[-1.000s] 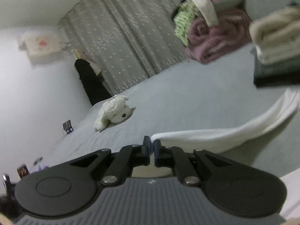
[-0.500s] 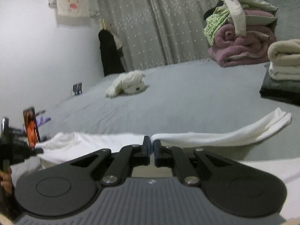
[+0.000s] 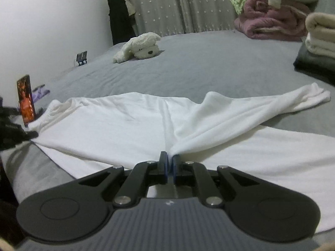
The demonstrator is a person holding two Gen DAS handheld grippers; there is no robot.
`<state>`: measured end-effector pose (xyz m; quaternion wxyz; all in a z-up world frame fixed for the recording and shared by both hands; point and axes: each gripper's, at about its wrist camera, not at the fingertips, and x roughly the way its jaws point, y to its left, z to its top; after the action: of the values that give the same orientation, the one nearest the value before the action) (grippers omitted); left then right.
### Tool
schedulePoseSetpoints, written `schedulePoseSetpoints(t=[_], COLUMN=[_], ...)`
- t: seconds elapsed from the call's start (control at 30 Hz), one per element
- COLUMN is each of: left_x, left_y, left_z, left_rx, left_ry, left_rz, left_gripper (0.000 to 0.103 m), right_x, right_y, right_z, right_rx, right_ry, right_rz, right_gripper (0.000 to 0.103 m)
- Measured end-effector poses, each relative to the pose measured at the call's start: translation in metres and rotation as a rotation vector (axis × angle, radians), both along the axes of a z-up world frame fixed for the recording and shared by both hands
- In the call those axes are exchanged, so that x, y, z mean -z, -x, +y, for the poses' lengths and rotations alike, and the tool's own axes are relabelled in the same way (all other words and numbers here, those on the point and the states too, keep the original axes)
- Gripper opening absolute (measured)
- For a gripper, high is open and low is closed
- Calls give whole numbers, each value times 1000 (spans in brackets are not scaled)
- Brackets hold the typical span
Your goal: Fold clothes
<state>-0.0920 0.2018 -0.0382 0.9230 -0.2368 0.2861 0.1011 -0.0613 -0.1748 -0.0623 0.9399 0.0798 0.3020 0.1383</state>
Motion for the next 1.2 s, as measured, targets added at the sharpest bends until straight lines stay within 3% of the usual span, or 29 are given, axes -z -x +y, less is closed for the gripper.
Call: schedulePoseSetpoints(t=[0.03,0.1,0.13,0.17,0.43,0.6,0.83,1.2], left_x=[-2,-6,-9,-11,-23,-29,-29,-26], left_y=[3,10,14,16,16,6,-14,-33], left_z=[0,-1,-2,-4,-29,-55,-104,-185], left_rx=[-5,-19,-28,-30,59,166,363,641], left_ry=[3,-13,-25,-41,-106,-118,-144,-148], left_rz=[-20,-66,-90,-109,-153,-161,-143,-108], left_gripper=[15,47,51,53,65,80,81,78], right_x=[-2,-4,-7,-9,-14,-16,-17,-10], right_y=[0,3,5,7,3,1,-6,-26], right_z=[-2,-7,-11,-14,-55,-72,-91,-138], right_rx=[5,19,34,48,189,247,326,543], right_ry=[-14,-29,-36,-44,-188,-257,-291,-584], right_rz=[6,7,-1,-7,25,55,77,183], right_gripper=[16,31,42,44,45,50,52,52])
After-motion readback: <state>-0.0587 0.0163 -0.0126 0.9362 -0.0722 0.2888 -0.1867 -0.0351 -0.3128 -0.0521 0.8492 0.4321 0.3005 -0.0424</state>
